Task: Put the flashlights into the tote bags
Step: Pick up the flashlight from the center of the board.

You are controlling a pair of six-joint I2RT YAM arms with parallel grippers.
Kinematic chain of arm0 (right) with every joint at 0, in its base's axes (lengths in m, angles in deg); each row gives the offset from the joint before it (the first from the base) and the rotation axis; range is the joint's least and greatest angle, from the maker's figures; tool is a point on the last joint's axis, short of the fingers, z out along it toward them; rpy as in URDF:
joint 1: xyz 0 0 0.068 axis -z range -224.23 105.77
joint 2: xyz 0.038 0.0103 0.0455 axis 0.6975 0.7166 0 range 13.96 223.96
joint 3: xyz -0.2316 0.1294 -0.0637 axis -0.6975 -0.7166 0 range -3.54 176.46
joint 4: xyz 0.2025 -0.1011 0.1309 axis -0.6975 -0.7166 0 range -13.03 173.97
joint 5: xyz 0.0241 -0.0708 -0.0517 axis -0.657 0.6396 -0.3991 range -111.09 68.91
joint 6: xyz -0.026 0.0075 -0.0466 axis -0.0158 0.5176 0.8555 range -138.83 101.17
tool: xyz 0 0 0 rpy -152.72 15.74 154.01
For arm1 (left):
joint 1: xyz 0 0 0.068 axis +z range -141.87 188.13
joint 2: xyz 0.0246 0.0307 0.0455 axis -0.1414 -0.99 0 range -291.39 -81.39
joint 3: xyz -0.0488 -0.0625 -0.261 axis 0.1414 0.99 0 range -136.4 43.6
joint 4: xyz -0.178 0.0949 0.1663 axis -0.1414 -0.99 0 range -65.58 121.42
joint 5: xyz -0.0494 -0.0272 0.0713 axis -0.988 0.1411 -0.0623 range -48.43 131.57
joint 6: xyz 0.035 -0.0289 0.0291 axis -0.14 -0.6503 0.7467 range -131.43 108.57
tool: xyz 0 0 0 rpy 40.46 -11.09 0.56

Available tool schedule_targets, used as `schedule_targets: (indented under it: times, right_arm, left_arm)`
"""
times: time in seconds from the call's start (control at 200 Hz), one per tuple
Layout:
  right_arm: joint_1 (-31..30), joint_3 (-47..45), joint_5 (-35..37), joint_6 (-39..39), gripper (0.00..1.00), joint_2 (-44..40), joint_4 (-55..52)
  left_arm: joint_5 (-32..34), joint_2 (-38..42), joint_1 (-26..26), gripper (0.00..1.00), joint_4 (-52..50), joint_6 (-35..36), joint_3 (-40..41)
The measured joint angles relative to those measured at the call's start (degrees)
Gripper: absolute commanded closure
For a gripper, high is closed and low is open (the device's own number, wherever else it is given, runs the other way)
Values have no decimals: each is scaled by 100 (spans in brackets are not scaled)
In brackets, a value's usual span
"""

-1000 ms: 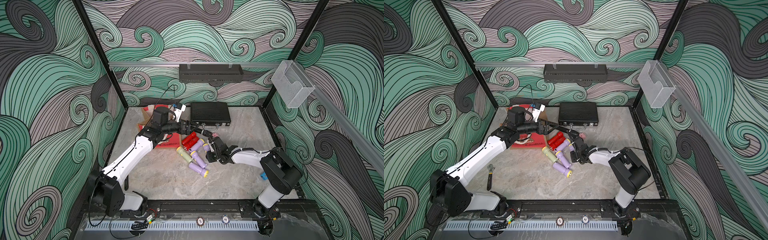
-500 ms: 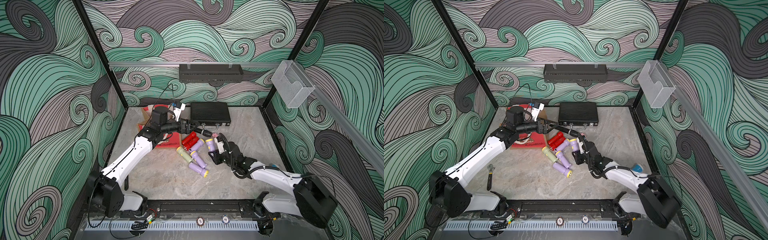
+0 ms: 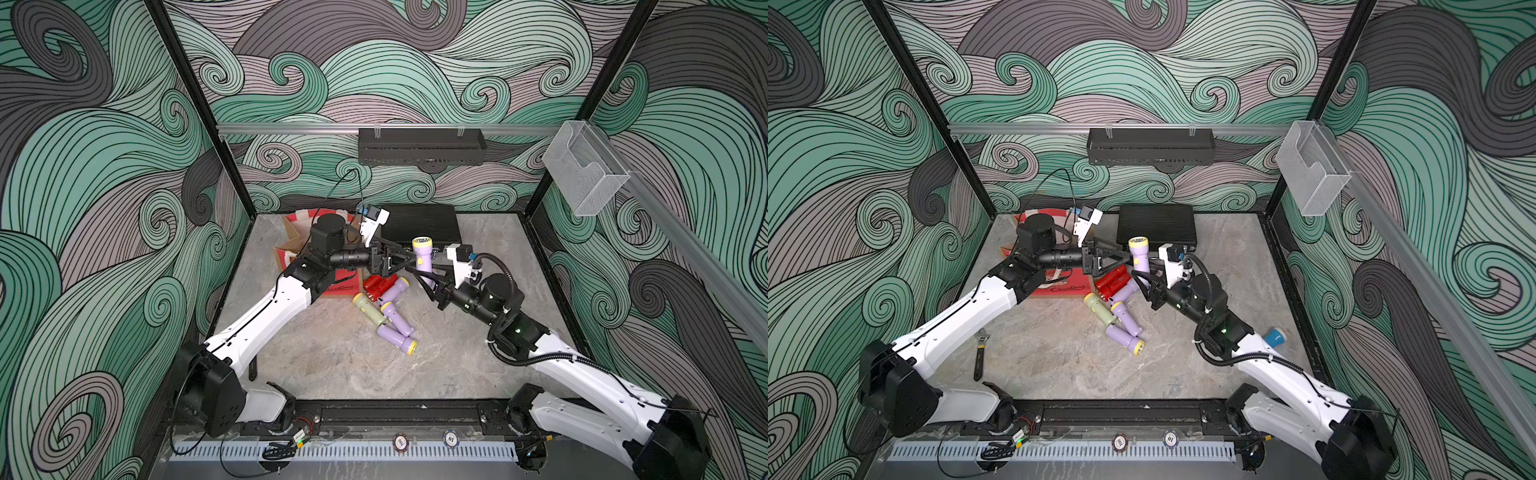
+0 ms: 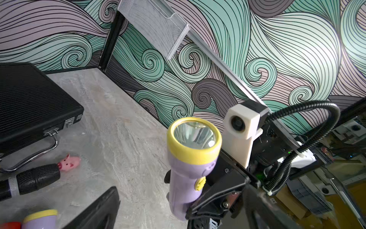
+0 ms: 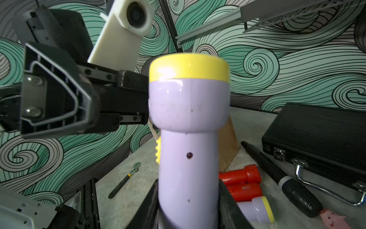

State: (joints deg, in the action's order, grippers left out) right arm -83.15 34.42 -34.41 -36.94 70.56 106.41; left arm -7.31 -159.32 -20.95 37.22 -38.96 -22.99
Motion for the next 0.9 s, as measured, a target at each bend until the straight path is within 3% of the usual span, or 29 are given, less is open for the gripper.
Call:
schedule_targets:
  times: [0.24, 0.641, 0.901]
  right_arm:
    - [-7, 173, -254, -131, 96, 63, 72]
    - [-9, 173, -304, -199, 95, 66, 33]
    - [-9, 173, -162, -208, 95, 42, -15]
  left_arm:
    - [-111, -216, -260, 6, 433, -168, -94]
    - [-116, -673, -483, 41, 715, -304, -396]
    - [-138, -708, -538, 69, 708, -247, -424]
